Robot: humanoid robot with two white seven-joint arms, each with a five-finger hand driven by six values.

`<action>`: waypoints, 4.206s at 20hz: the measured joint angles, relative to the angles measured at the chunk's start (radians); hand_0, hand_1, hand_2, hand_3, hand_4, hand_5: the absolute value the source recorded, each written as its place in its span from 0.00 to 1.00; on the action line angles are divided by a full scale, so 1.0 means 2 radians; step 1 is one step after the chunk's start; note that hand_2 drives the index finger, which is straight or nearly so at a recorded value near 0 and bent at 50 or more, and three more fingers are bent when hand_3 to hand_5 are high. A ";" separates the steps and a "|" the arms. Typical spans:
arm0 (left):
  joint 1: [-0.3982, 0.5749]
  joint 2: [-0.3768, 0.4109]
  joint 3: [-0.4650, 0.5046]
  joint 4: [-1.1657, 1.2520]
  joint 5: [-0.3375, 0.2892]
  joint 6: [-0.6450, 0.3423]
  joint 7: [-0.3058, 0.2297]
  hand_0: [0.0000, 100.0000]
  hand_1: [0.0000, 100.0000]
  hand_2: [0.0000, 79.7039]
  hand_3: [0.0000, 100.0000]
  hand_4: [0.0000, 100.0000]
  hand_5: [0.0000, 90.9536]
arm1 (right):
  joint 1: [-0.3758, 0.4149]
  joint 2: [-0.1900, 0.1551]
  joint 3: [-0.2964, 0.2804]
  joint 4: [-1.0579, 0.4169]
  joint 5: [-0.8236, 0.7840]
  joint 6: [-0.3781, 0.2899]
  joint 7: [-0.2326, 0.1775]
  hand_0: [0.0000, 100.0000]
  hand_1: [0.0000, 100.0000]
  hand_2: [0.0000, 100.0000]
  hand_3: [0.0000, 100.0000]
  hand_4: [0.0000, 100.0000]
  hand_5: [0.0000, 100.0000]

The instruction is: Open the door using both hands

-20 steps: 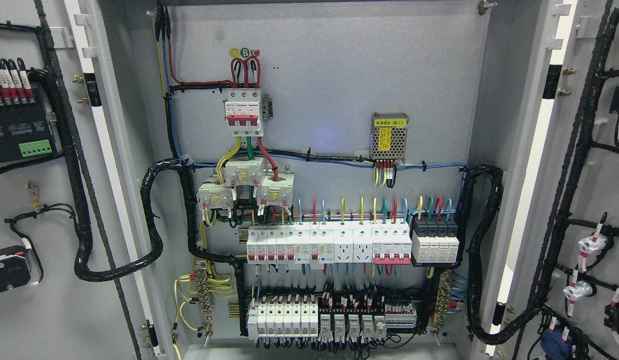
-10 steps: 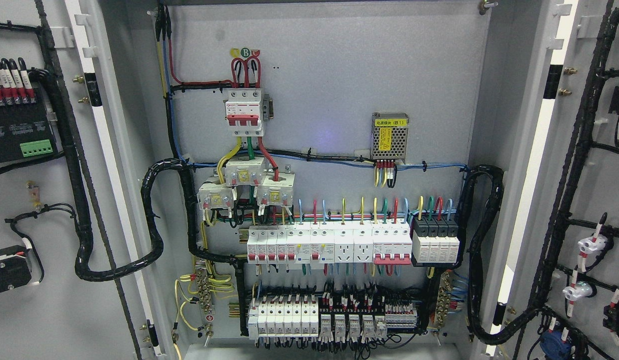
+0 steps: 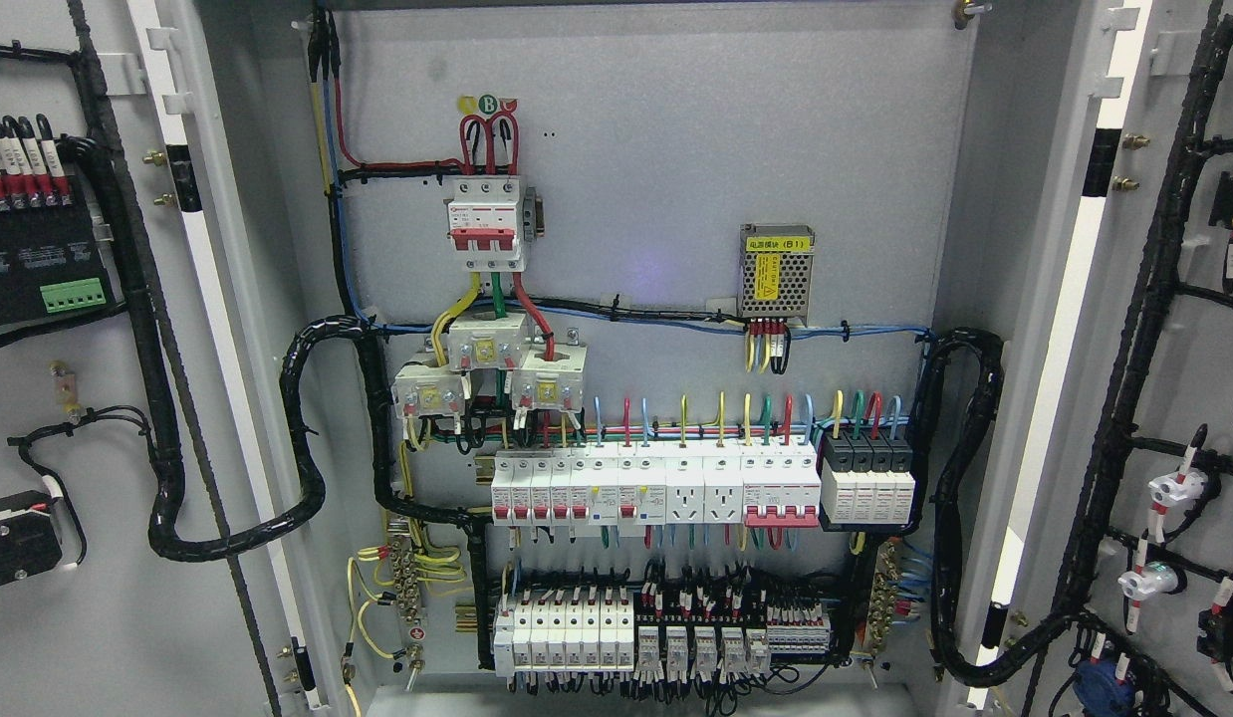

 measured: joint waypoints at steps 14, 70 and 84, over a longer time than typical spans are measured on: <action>0.055 0.007 -0.061 -0.056 0.022 -0.023 0.001 0.00 0.00 0.00 0.00 0.04 0.00 | 0.013 0.000 0.003 -0.006 -0.010 0.000 0.022 0.00 0.00 0.00 0.00 0.00 0.00; 0.241 -0.034 -0.377 0.225 -0.023 -0.077 -0.009 0.00 0.00 0.00 0.00 0.04 0.00 | 0.202 0.107 0.265 0.225 0.232 -0.002 -0.008 0.00 0.00 0.00 0.00 0.00 0.00; 0.149 -0.111 -0.395 0.457 -0.027 -0.006 -0.020 0.00 0.00 0.00 0.00 0.04 0.00 | 0.090 0.177 0.256 0.483 0.235 0.011 -0.056 0.00 0.00 0.00 0.00 0.00 0.00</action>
